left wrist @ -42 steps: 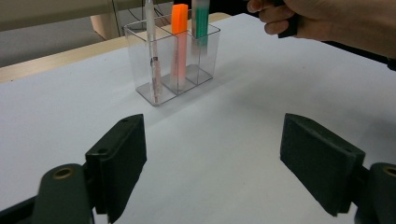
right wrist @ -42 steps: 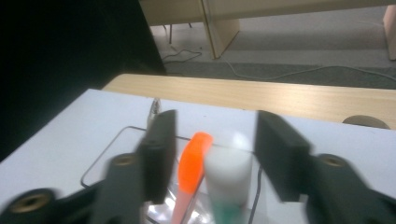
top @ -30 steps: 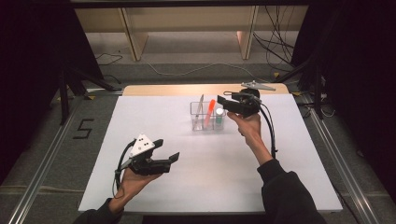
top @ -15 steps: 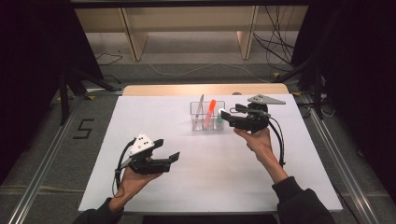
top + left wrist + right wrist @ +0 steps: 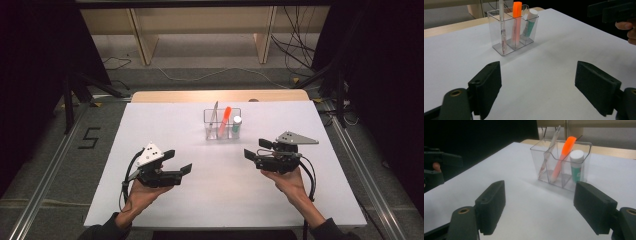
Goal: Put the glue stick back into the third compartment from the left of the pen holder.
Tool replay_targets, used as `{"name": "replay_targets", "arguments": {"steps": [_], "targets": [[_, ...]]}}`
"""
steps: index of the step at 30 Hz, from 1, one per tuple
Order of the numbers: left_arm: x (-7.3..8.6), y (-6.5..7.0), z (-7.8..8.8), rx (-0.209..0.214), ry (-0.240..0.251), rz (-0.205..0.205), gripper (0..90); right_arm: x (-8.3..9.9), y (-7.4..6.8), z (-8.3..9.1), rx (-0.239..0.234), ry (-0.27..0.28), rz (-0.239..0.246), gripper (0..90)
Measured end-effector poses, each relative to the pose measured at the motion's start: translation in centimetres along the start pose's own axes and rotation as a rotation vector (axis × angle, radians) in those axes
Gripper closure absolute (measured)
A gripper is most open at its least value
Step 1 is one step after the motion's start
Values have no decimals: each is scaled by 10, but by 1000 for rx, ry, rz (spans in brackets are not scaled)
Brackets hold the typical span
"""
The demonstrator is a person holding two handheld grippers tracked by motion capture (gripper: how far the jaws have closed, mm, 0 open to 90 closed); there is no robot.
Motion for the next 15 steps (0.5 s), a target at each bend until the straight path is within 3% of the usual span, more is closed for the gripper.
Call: {"name": "replay_targets", "arguments": {"steps": [7,15], "targets": [[3,6,0,35,-9,-4,167,13,-7,17,-15,13,14,233],[6,11,-1,45,-18,0,163,26,-7,31,-9,11,23,229]]}}
Point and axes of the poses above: each handheld gripper's, and its own axes: z roughly backward along the jaws, x roughly out of its underside, y roughly to its right, the point moved 6 cm from there along -z, roughly forward along the jaws, and after that the axes turned 14 degrees about x, right-handed, at the moved point
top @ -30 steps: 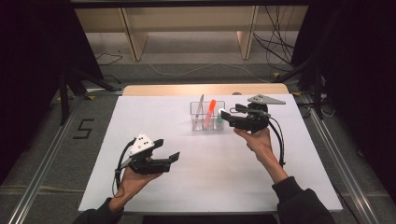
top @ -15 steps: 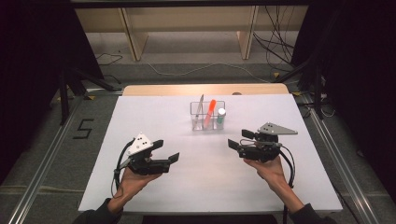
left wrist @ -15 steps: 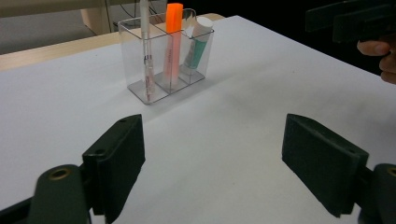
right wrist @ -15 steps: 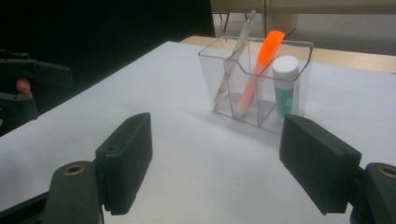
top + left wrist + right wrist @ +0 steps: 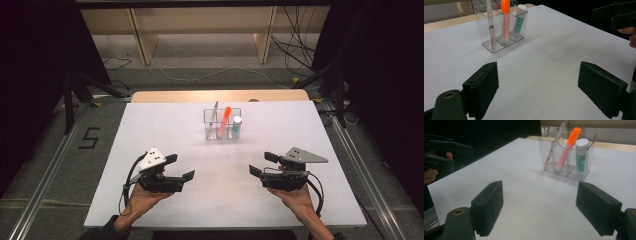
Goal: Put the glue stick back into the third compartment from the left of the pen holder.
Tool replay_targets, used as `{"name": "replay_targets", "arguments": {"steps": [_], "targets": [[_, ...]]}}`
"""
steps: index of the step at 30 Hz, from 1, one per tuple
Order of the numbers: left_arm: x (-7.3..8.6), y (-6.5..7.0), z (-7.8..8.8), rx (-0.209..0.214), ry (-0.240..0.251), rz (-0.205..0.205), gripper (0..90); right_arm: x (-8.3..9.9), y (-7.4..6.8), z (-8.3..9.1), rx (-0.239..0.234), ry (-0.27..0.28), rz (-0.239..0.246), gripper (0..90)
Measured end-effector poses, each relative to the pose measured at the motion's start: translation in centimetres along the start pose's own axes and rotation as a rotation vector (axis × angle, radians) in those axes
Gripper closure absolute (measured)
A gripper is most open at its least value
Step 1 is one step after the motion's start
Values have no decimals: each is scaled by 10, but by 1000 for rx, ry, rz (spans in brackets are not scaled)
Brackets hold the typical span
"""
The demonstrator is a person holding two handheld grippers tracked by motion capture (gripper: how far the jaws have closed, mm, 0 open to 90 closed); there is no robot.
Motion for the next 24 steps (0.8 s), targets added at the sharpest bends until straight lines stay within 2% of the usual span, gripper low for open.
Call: {"name": "replay_targets", "arguments": {"steps": [10,24], "targets": [[4,3,-1,2,-11,-6,163,12,4,9,18,-1,-3,228],[4,4,1,2,-2,-9,164,12,7,10,31,11,-9,225]]}}
Point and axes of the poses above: each handheld gripper's, and its own axes: z roughly backward along the jaws, x roughly out of its underside, y roughly to its right, the point moved 6 cm from there along -z, roughly forward along the jaws, and after that the axes turned 14 degrees about x, right-handed, at the moved point
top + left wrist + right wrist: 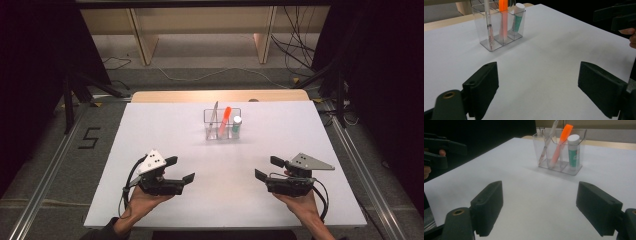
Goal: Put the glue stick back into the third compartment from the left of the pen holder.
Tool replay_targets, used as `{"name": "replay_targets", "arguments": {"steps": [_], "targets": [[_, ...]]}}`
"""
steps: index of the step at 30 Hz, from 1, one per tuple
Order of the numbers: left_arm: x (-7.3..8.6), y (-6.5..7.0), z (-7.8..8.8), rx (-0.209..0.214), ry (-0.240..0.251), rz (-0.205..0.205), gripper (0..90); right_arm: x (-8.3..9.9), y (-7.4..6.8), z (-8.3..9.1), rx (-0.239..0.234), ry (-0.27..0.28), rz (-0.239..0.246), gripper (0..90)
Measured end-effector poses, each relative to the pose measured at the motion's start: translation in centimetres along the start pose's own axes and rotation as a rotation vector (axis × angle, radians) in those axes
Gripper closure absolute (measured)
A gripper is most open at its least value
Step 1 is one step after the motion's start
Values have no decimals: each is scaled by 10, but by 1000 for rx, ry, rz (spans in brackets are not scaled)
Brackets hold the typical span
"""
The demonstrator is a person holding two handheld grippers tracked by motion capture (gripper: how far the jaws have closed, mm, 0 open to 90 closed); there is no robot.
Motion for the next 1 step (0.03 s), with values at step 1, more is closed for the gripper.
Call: {"name": "replay_targets", "arguments": {"steps": [1], "targets": [[0,0,0,0,-1,0,164,0,0,0,2,-1,1,224]]}}
Point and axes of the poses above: each handheld gripper's, and its own axes: z roughly backward along the jaws, x roughly out of its underside, y roughly to its right, the point moved 6 cm from there along -z, roughly forward along the jaws, and after that the axes turned 14 degrees about x, right-handed, at the moved point
